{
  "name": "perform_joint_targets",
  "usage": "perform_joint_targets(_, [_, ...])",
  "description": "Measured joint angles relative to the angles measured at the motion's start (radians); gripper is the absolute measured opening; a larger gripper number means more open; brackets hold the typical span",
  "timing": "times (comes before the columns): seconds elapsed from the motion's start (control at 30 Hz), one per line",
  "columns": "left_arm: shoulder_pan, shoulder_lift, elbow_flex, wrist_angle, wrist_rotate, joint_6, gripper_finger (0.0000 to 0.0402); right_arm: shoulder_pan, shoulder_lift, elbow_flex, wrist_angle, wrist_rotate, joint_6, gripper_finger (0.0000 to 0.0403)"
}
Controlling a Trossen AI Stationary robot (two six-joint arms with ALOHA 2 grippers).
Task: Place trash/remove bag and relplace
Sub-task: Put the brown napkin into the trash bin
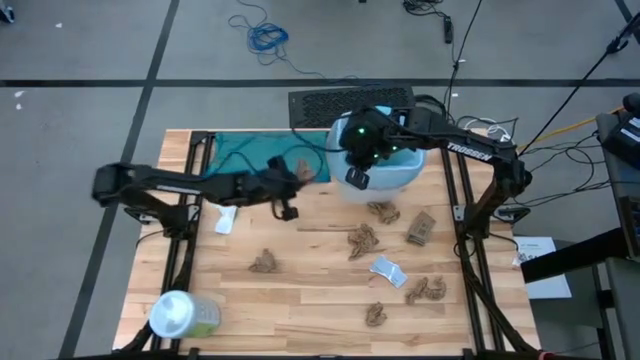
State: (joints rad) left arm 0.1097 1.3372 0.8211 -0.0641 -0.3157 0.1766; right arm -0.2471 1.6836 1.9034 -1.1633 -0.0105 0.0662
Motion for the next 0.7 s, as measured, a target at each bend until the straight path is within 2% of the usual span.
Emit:
perform_joint_targets(0.2, [0.000, -0.206, 0.000, -0.028, 0.003, 0.018, 0.0001, 0.037, 0.000, 0.000, 0.051, 0.000, 0.000, 0.0000])
perform_joint_targets(0.37, [0.001, -0.333, 0.000, 0.068, 0.098, 0.045, 0.0001, 0.047, 0.000, 0.000, 0.076, 0.004, 0.000, 0.0000])
perform_joint_targets(0.53, [0.013, -0.362, 0.000, 0.248, 0.216, 0.068, 0.0000, 0.047, -0.004, 0.000, 0.137, 0.009, 0.000, 0.0000])
perform_joint_targets(0.7, [0.057, -0.331, 0.000, 0.387, 0.298, 0.069, 0.0000, 0.047, -0.017, 0.039, 0.151, 0.016, -0.022, 0.0000])
